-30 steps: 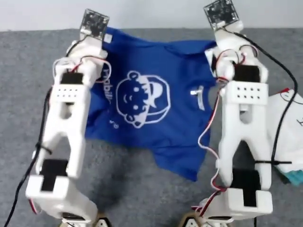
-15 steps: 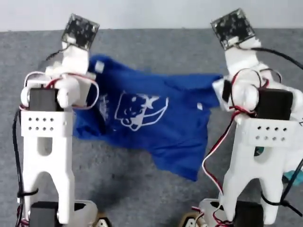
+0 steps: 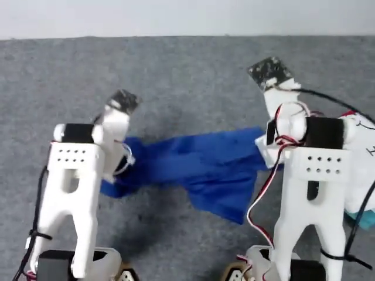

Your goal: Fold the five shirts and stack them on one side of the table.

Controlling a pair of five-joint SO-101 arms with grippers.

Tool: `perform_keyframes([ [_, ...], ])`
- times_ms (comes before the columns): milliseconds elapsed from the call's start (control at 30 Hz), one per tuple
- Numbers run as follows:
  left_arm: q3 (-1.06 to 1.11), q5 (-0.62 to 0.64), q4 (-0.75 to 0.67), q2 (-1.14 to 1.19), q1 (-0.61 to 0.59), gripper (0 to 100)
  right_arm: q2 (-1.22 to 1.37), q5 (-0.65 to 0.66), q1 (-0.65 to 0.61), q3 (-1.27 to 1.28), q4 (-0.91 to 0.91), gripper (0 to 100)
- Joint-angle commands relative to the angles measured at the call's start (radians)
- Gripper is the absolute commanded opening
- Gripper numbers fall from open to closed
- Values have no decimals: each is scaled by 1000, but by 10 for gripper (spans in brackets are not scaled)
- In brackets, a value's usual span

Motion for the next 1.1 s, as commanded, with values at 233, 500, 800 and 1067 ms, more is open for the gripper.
perform_keyframes([
  [233, 58, -192, 91, -37, 265, 133, -159, 14, 2, 347, -189, 9],
  [500, -101, -192, 149, -40, 282, 197, -173, 14, 2, 364, -196, 9],
  [800, 91, -293, 132, -41, 150, 195, -168, 14, 25, 362, -199, 9],
  [1067, 180, -293, -187, -29, -117, 199, -173, 14, 45, 362, -216, 9],
])
